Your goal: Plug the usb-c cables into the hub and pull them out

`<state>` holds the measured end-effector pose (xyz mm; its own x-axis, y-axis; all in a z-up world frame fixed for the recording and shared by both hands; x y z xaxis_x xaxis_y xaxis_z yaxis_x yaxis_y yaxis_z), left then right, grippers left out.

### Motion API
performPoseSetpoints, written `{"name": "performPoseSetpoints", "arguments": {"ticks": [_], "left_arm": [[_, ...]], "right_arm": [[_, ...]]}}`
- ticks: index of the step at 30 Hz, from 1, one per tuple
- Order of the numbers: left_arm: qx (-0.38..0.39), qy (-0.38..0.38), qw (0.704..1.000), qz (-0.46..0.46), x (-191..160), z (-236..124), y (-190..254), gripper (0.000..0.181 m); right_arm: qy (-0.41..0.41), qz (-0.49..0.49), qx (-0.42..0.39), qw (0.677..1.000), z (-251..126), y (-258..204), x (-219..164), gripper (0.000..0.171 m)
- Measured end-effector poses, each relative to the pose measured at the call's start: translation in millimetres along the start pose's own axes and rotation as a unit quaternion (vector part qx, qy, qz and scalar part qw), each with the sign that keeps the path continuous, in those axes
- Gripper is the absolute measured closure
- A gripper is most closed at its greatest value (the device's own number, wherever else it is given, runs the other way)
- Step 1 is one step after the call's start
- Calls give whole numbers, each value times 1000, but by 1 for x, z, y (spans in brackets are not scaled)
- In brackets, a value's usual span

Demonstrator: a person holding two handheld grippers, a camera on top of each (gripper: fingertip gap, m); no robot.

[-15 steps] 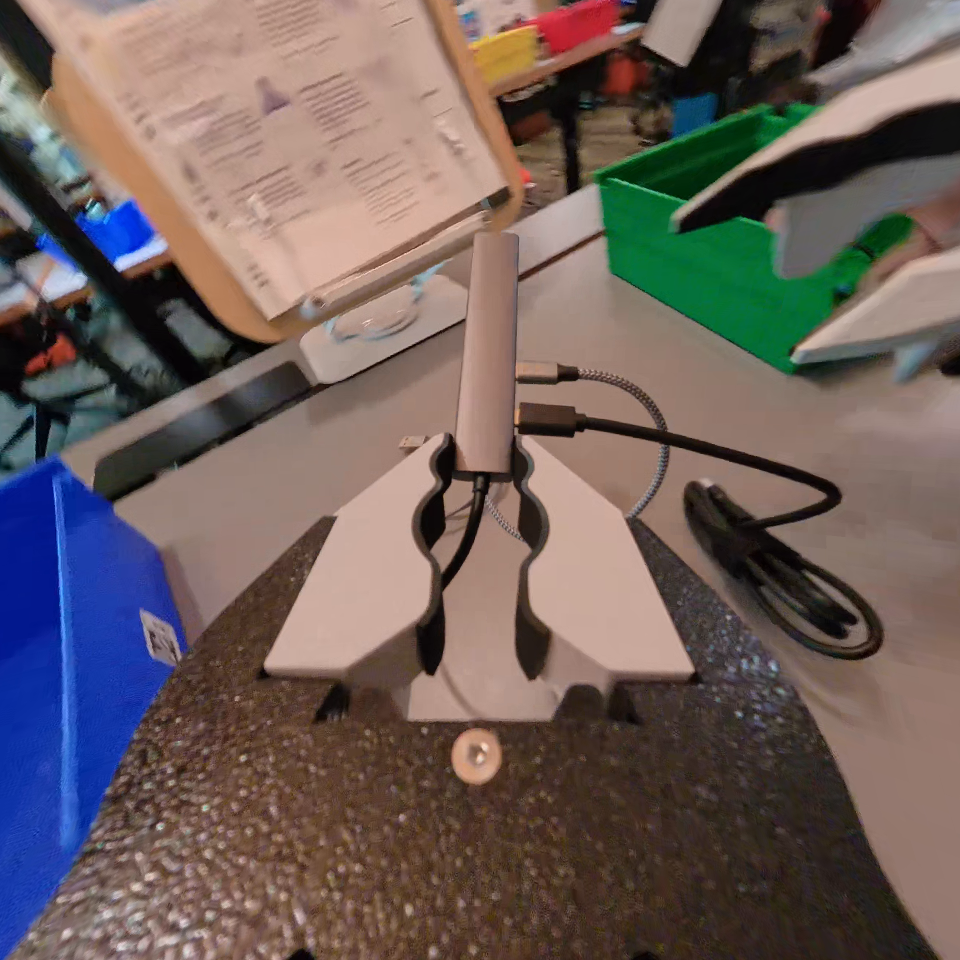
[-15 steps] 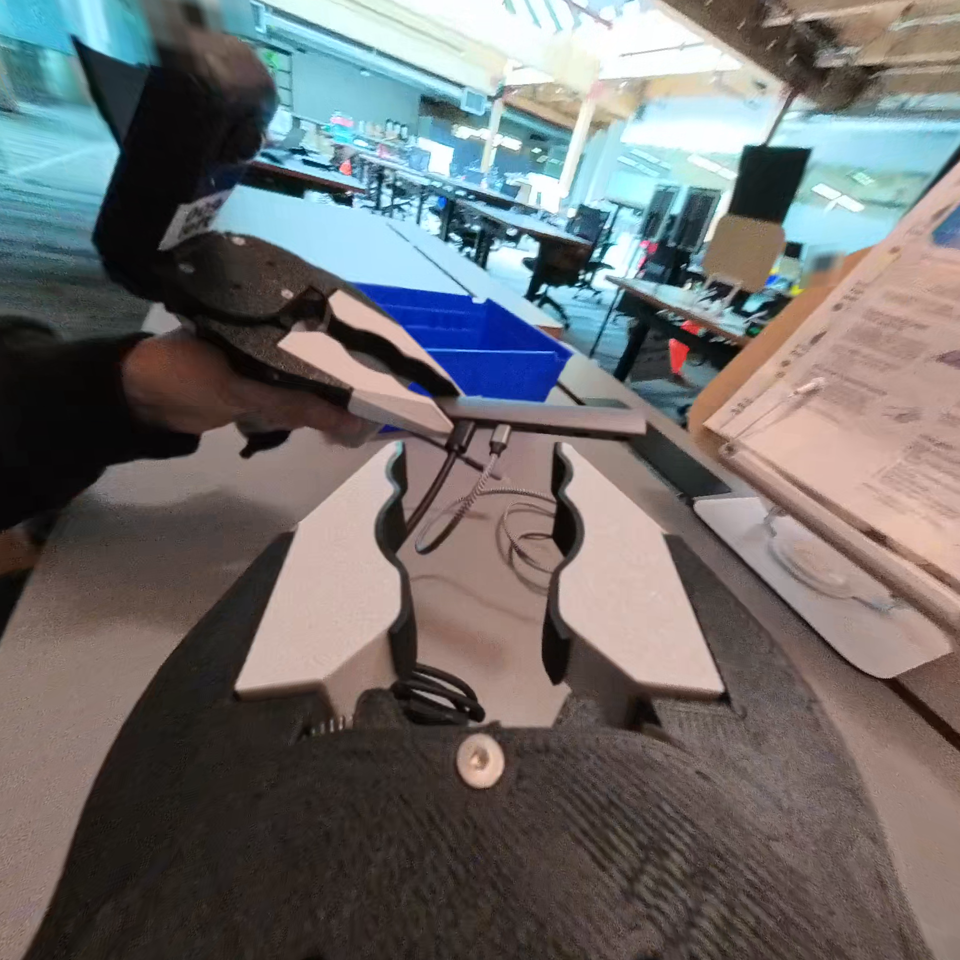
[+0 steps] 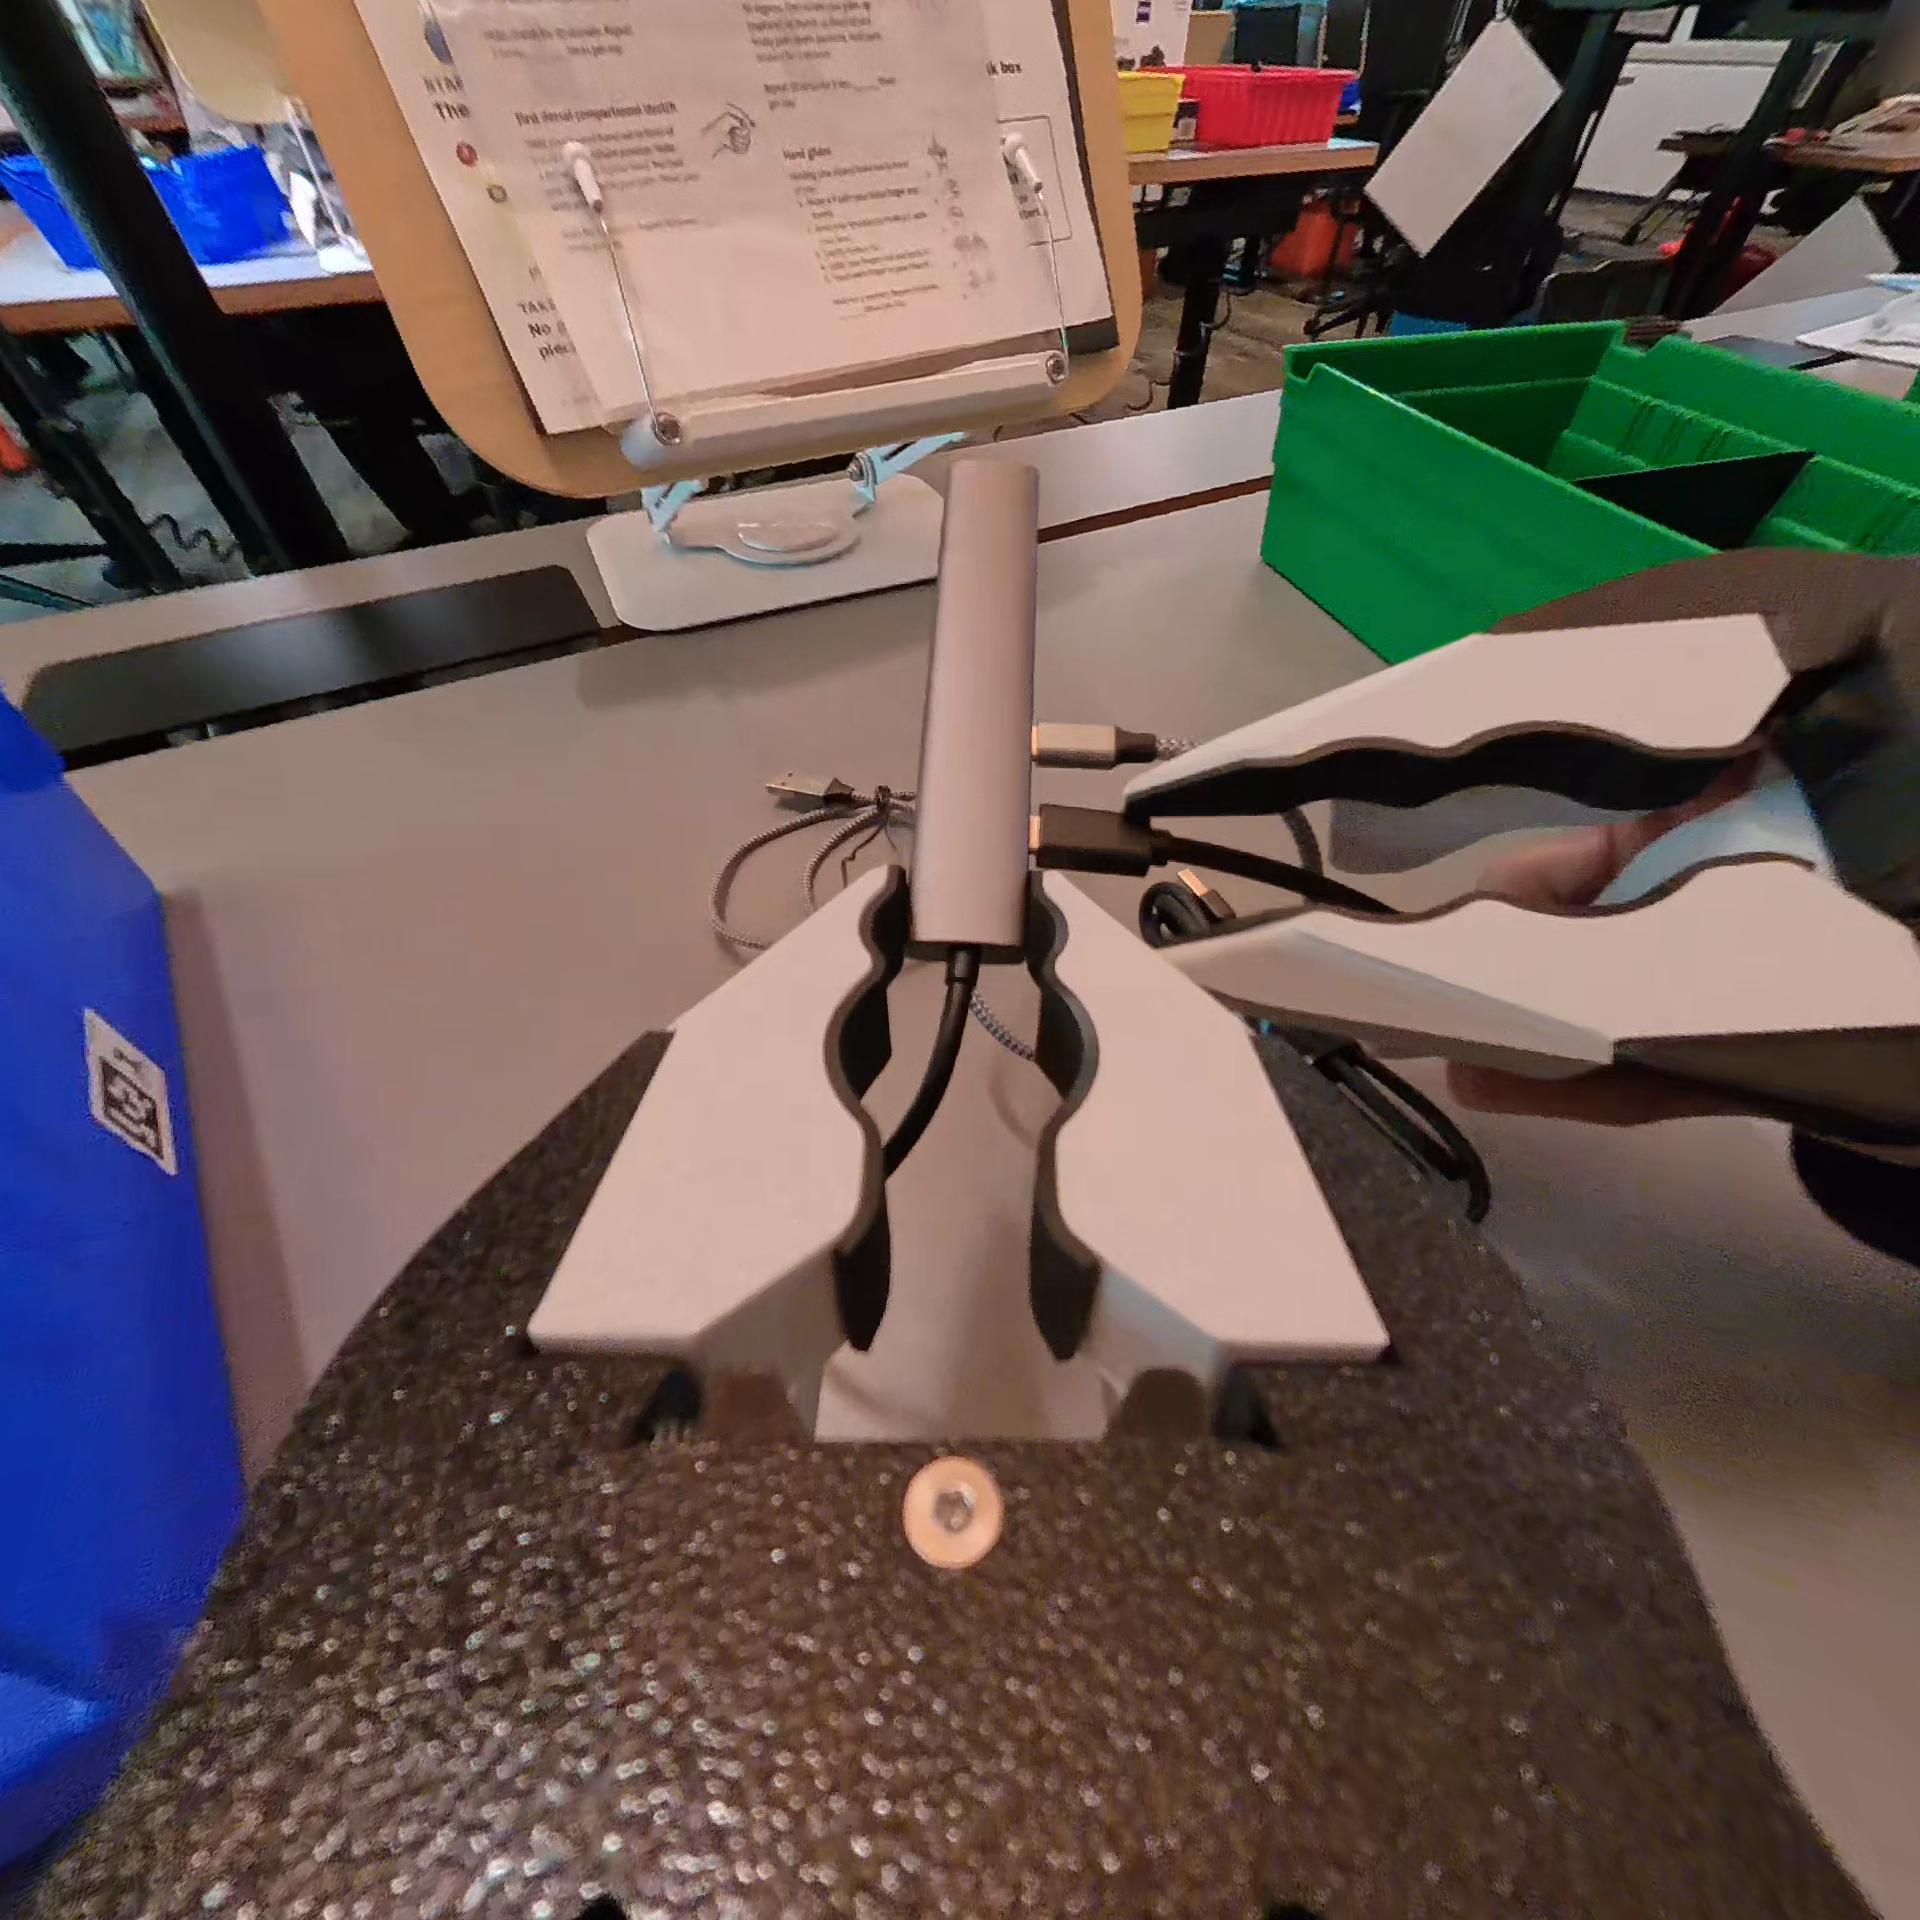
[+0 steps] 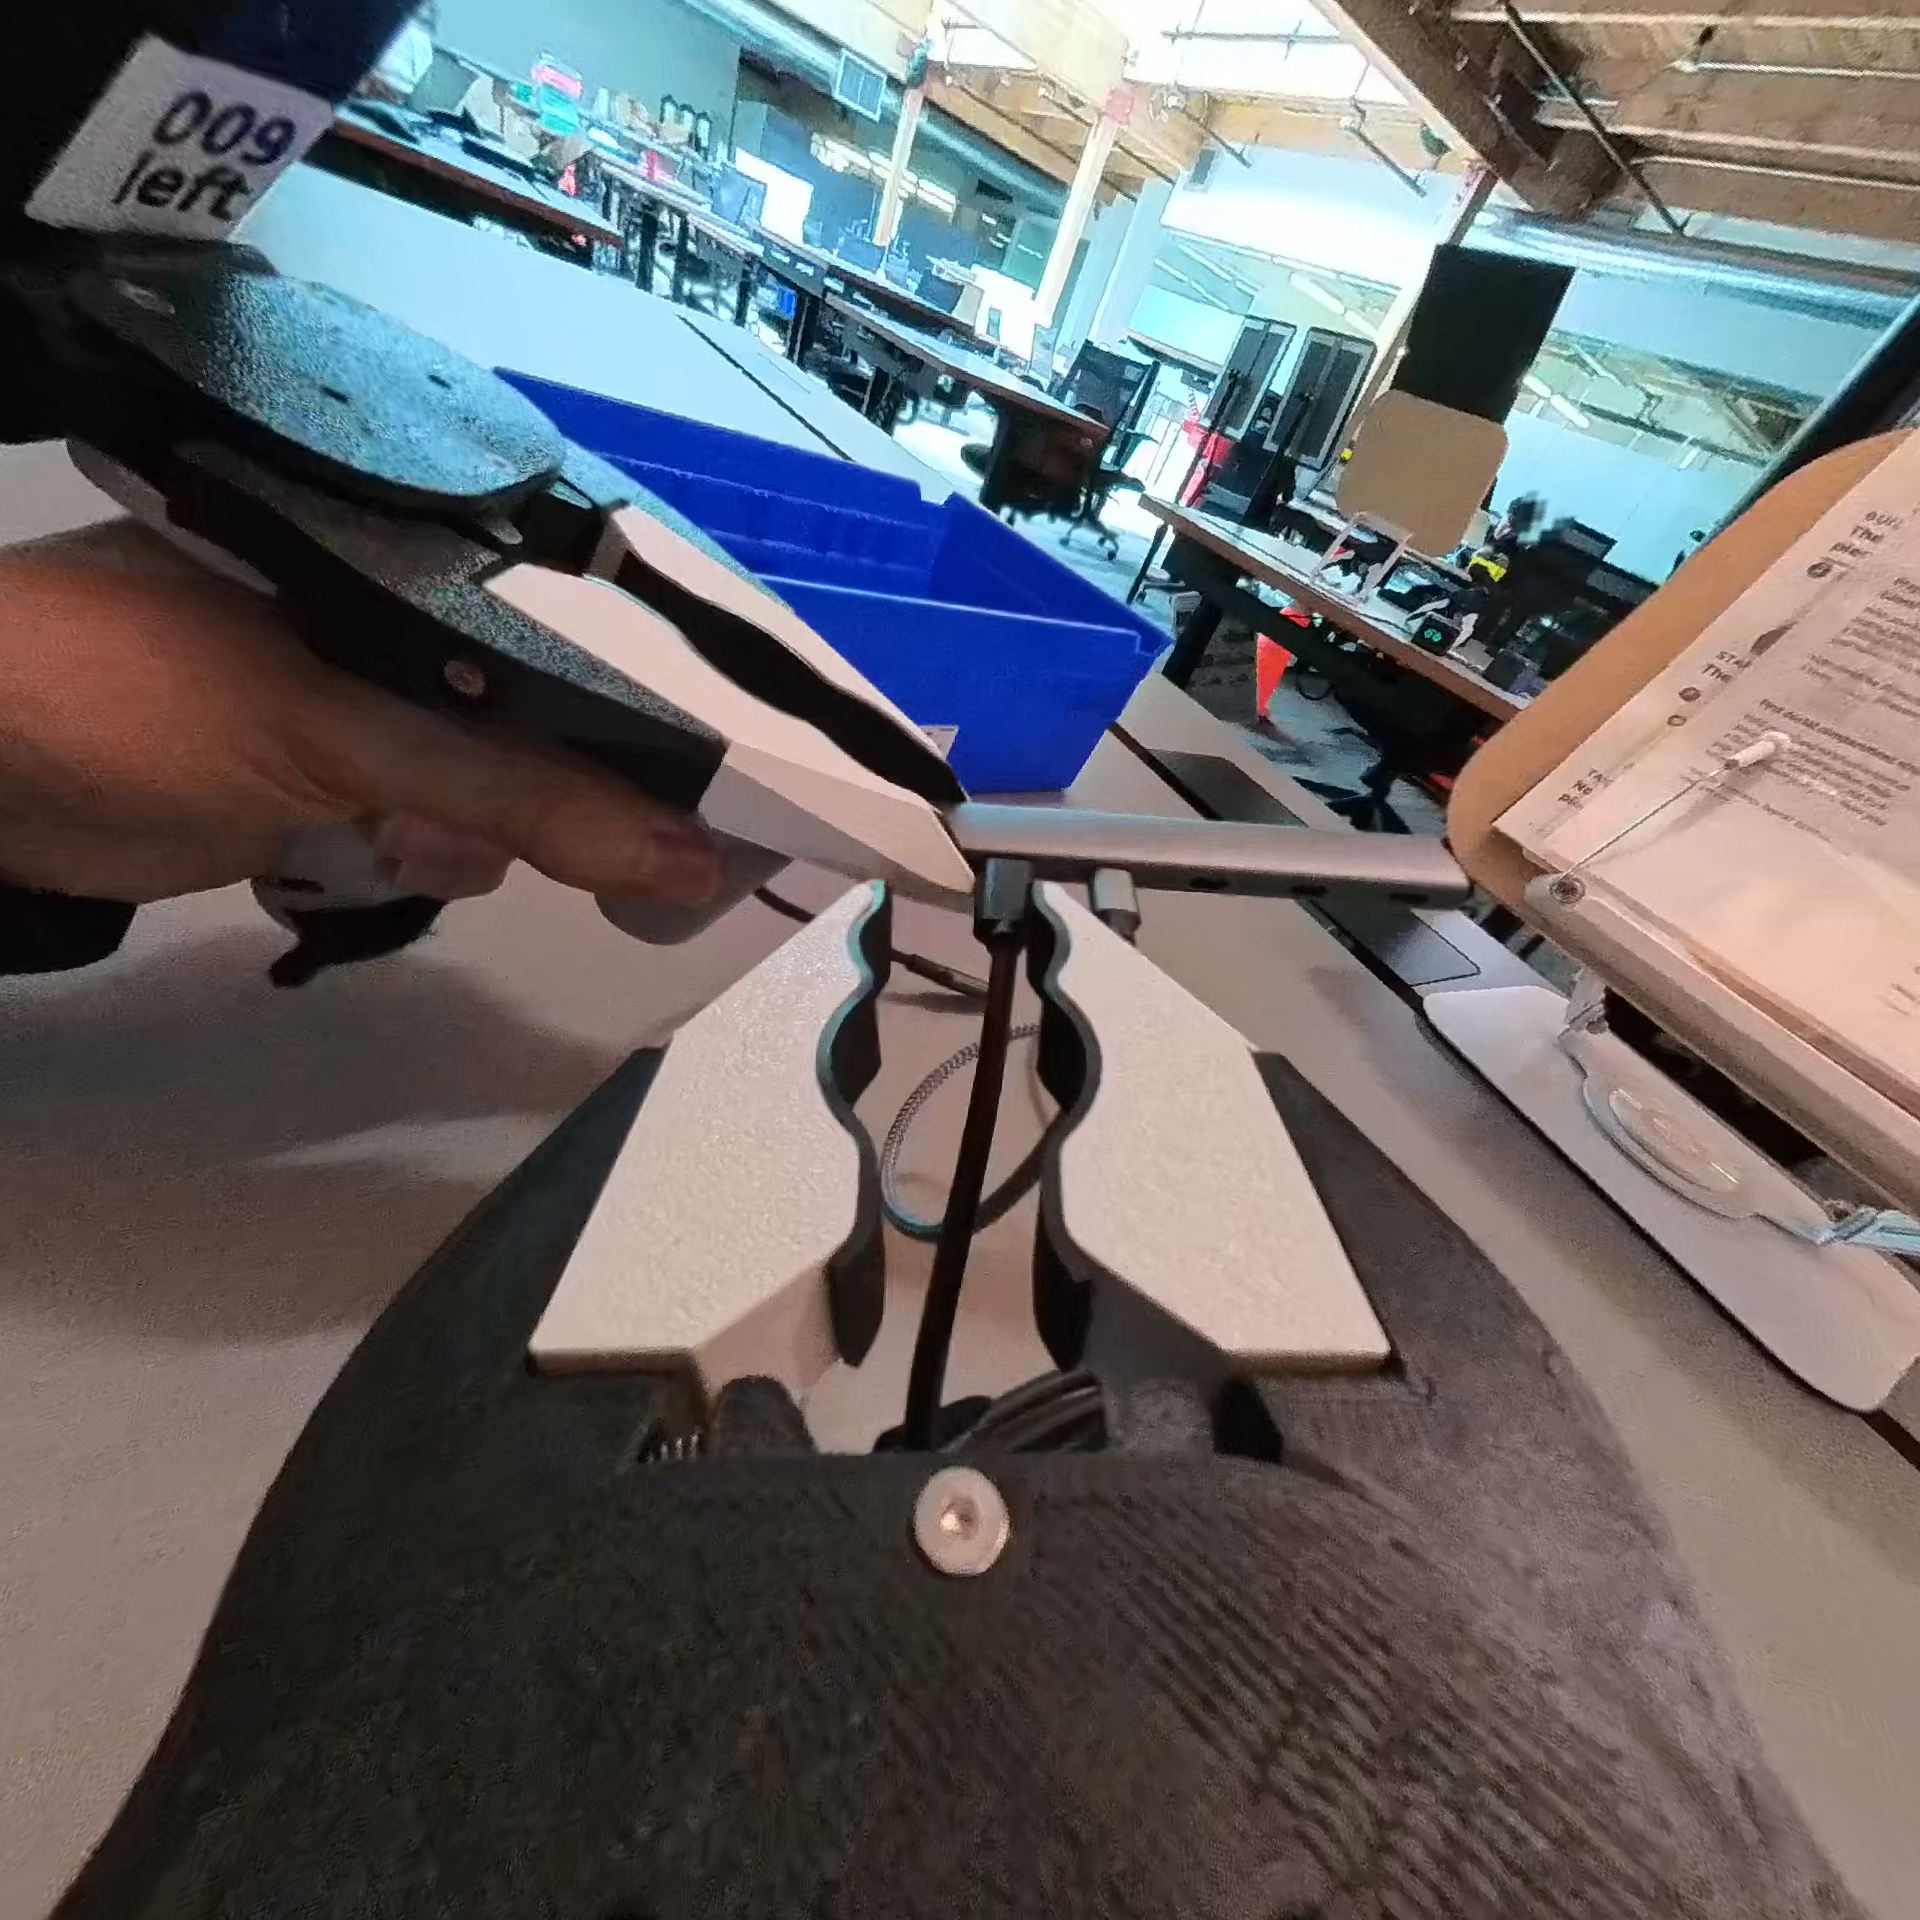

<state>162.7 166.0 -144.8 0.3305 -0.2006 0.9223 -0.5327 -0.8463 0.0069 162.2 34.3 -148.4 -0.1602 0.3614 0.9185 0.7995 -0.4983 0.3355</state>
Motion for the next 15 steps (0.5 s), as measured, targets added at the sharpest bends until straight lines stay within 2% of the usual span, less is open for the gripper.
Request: {"name": "performPoseSetpoints", "arguments": {"ticks": [5, 9, 15], "left_arm": [[-22, -12, 999, -23, -2, 0, -6, 161], [-19, -19, 999, -21, -3, -2, -8, 161], [-21, -13, 999, -23, -3, -4, -4, 161]], "right_arm": [[-5, -2, -30, 1000, 3, 1, -3, 163], [-25, -6, -25, 999, 5, -2, -6, 151], [-7, 33, -27, 999, 5, -2, -8, 158]]}}
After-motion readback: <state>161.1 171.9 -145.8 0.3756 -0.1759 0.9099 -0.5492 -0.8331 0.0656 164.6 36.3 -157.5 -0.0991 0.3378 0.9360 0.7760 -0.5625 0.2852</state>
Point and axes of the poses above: each gripper's, where its closed fingertips meet, z out along the fingers, x out of its top, y = z × x across the jaws, the point moved 9 cm from there along -z, back along the fingers, and after that the axes turned 7 degrees about -y, right-handed, at the moved point
